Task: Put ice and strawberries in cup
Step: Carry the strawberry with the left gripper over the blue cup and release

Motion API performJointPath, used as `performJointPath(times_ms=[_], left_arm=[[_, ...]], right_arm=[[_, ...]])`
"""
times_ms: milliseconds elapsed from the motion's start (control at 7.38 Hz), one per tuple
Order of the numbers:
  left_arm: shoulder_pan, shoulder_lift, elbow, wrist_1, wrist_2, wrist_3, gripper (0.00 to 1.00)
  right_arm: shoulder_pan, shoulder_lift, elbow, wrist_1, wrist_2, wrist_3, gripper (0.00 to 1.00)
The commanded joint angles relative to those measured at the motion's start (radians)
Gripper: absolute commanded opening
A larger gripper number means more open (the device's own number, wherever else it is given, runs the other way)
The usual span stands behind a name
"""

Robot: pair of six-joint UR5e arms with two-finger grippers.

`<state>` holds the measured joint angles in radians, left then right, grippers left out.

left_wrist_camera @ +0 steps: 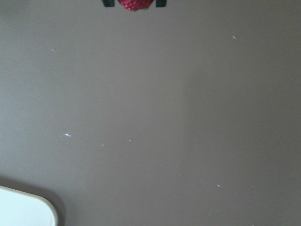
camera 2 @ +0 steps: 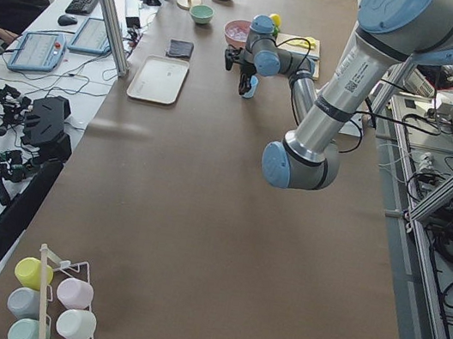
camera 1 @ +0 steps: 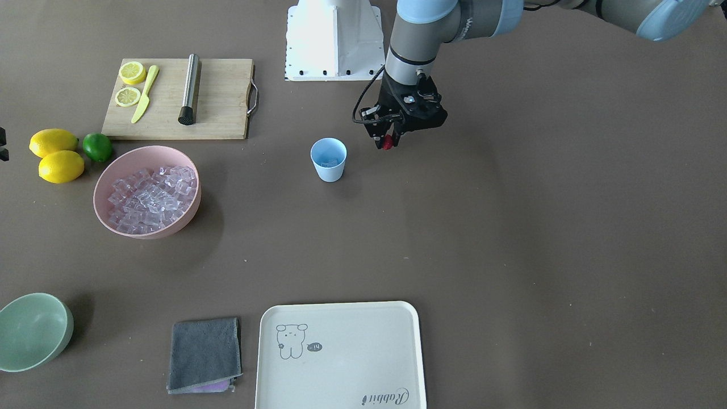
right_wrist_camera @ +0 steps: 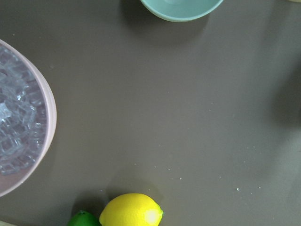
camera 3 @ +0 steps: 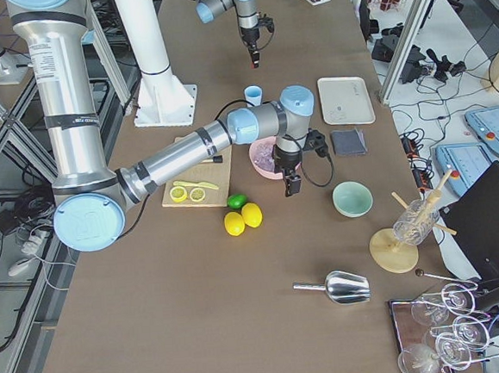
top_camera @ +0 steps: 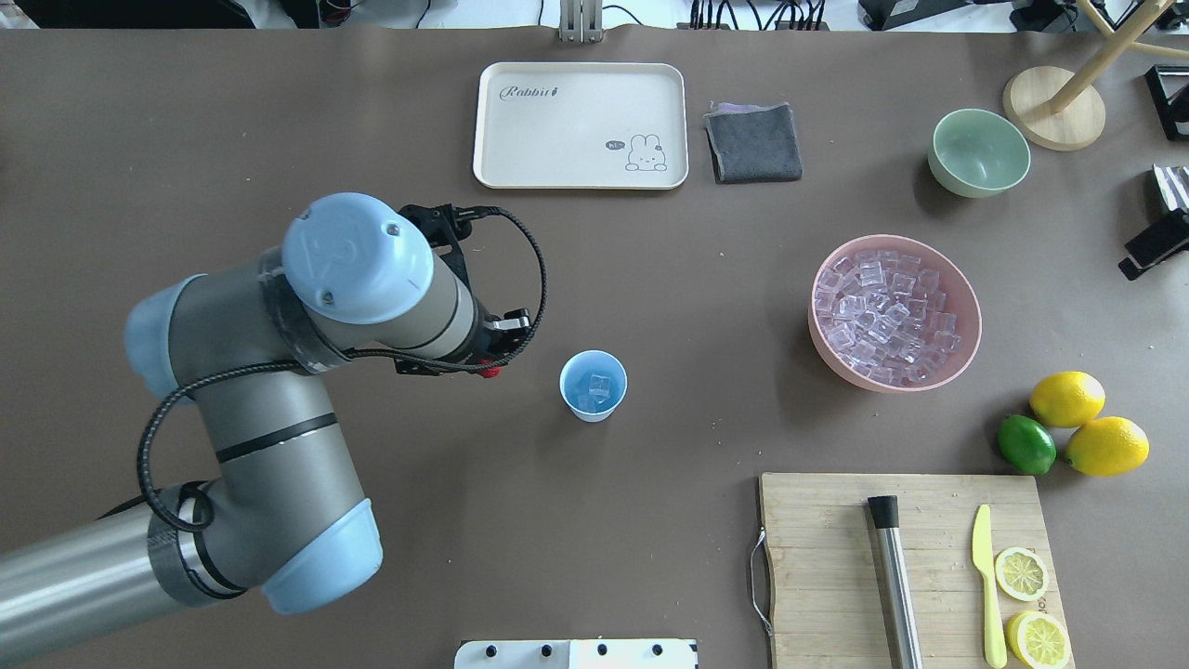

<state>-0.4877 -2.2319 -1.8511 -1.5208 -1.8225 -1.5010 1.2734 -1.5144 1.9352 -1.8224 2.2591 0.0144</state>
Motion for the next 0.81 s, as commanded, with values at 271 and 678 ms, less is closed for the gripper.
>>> performJointPath(times_ms=[271, 678], left_arm=[[0.077, -0.135, 0.182, -0.125, 0.077, -0.033, 0.00], [0.083, -0.134, 0.182, -0.127, 0.078, -0.027, 0.84]], right_arm=[[0.057, -0.072, -0.004, 0.011, 0.005, -0.091, 1.00], [0.061, -0.086, -0.001, 0.011, 0.005, -0.119, 1.00]])
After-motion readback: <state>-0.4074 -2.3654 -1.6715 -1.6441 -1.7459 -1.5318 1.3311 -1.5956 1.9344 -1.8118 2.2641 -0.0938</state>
